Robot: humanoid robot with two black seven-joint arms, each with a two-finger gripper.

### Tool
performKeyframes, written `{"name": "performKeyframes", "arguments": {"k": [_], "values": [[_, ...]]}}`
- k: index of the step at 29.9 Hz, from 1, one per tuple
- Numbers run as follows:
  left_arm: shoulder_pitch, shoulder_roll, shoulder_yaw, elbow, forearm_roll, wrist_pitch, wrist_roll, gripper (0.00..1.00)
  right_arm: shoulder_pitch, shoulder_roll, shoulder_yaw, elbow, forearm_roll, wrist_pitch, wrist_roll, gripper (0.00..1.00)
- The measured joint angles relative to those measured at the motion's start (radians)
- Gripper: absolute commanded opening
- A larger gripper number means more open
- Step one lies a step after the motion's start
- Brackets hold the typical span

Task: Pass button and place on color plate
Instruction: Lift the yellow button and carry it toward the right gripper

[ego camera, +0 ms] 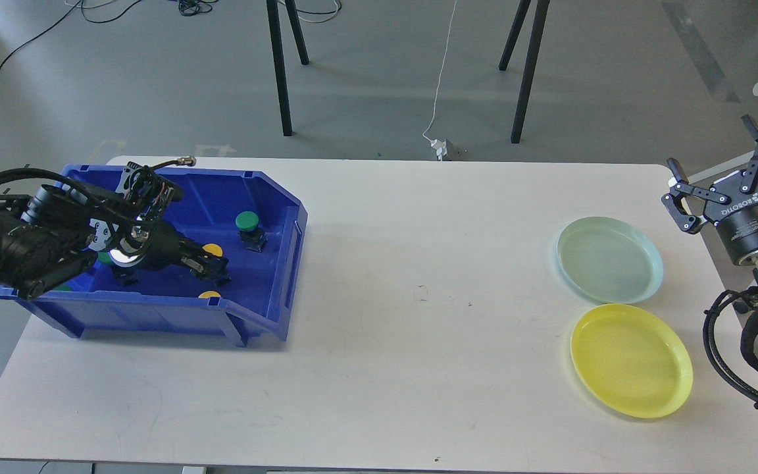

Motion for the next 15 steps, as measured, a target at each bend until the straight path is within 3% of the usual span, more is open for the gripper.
{"name": "performKeyframes", "arguments": {"k": [3, 9, 15], "values": [[-0.058, 0.083, -0.028, -0.097, -0.002, -0.007, 0.0, 0.05, 0.0, 0.001, 0.0, -0.01, 0.005, 0.0, 0.0, 1.0], [-0.215, 0.365, -0.156, -0.473, -0.003, -0.053, 0.001, 0.05, 0.0, 0.002, 0.007, -0.032, 0.015, 0.0, 0.0, 1.0], [-0.271, 0.567, -0.405, -0.79, -0.139, -0.08, 0.0, 0.05, -0.023, -0.02, 0.001, 0.04, -0.008, 0.0, 0.0, 1.0]]}}
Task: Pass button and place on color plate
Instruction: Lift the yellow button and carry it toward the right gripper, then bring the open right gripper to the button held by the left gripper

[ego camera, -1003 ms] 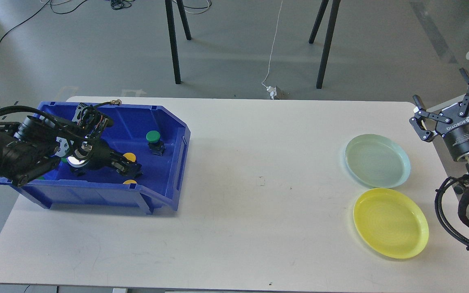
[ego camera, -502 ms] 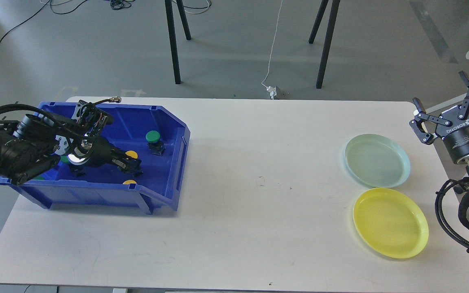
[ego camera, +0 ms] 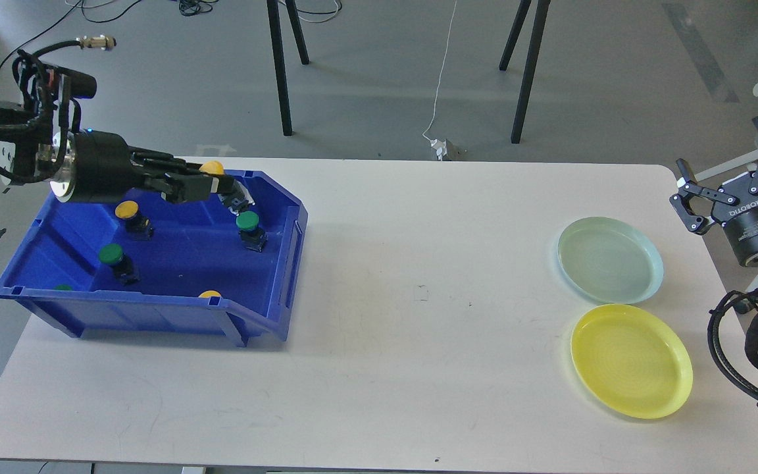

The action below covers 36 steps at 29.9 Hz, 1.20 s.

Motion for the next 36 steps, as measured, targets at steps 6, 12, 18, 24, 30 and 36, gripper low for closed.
{"name": "performKeyframes", "arguments": {"k": [6, 12, 18, 24, 30, 36], "values": [[-0.001, -0.141, -0.103, -0.073, -0.373, 0.115, 0.0, 0.06, -0.077, -0.057, -0.01, 0.282, -0.261, -0.079, 0.0, 0.97], [0.056, -0.535, -0.113, 0.095, -0.445, 0.268, 0.0, 0.06, -0.132, -0.126, -0.007, 0.524, -0.406, -0.152, 0.0, 0.92], [0.217, -0.742, -0.116, 0.298, -0.452, 0.295, 0.0, 0.06, -0.101, -0.154, -0.013, 0.57, -0.406, -0.155, 0.0, 0.92], [0.29, -0.78, -0.12, 0.336, -0.447, 0.336, 0.0, 0.06, -0.059, -0.143, -0.07, 0.563, -0.405, -0.154, 0.0, 0.93], [0.295, -0.785, -0.123, 0.337, -0.446, 0.341, 0.0, 0.07, 0.052, -0.092, -0.21, 0.506, -0.406, -0.157, 0.0, 0.93], [0.296, -0.785, -0.123, 0.337, -0.446, 0.342, 0.0, 0.07, 0.103, -0.016, -0.236, 0.448, -0.351, -0.158, 0.0, 0.92]]}}
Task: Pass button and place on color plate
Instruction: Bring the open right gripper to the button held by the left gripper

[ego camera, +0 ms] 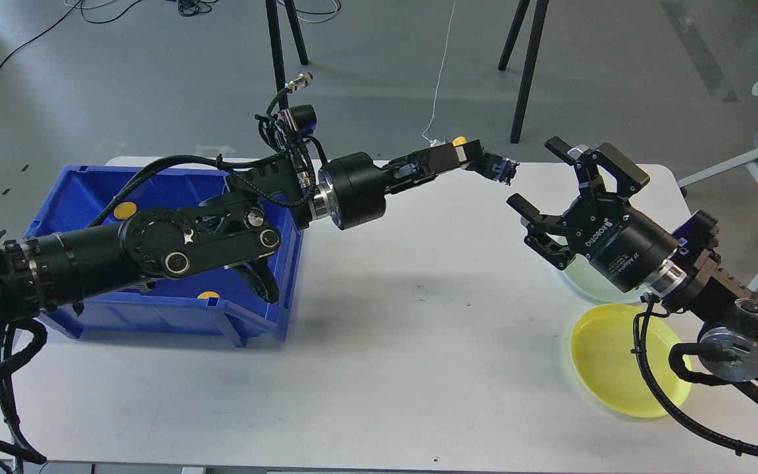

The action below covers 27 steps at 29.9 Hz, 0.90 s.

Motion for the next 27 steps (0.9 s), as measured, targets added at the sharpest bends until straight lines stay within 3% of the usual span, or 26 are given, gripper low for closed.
{"name": "performKeyframes", "arguments": {"k": [15, 27], "values": [[0.0, -0.001, 0.0, 0.0, 0.0, 0.0, 0.0, 0.07, 0.038, 0.12, -0.006, -0.099, 0.06, -0.013, 0.0, 0.88], [0.0, -0.002, 0.0, 0.0, 0.0, 0.0, 0.0, 0.07, 0.022, 0.113, -0.006, -0.102, 0.061, -0.001, 0.0, 0.88]]}}
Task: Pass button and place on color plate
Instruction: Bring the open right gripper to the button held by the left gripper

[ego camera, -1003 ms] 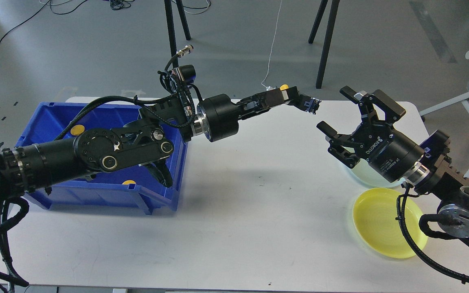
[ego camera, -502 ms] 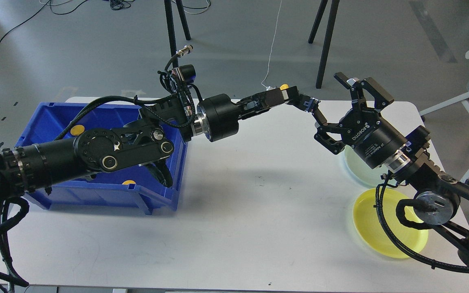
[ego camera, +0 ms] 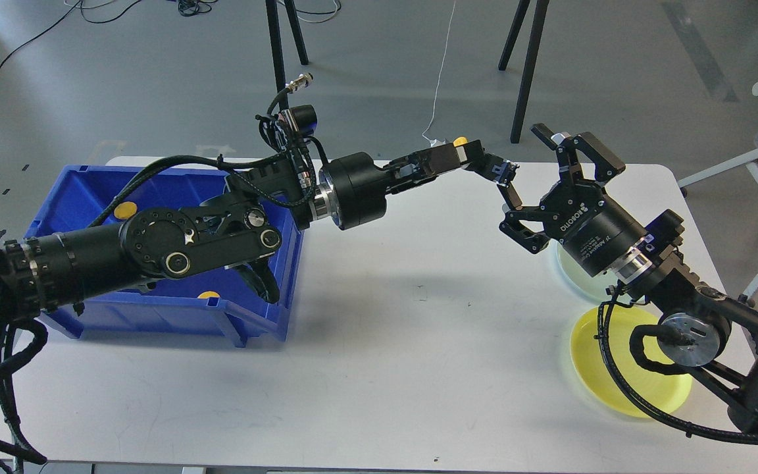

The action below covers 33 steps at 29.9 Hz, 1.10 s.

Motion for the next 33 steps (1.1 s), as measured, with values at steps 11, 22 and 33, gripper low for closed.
{"name": "performKeyframes", "arguments": {"k": [11, 22, 33], "values": [[0.0, 0.001, 0.0, 0.0, 0.001, 0.0, 0.0, 0.07, -0.018, -0.03, -0.009, -0.002, -0.002, 0.013, 0.0, 0.88], [0.002, 0.0, 0.0, -0.001, 0.0, 0.0, 0.0, 0.07, 0.024, 0.088, -0.048, -0.053, 0.0, -0.001, 0.0, 0.75], [0.002, 0.0, 0.001, -0.001, 0.004, 0.0, 0.0, 0.07, 0.024, 0.084, -0.035, -0.047, 0.003, -0.031, 0.0, 0.32]]}}
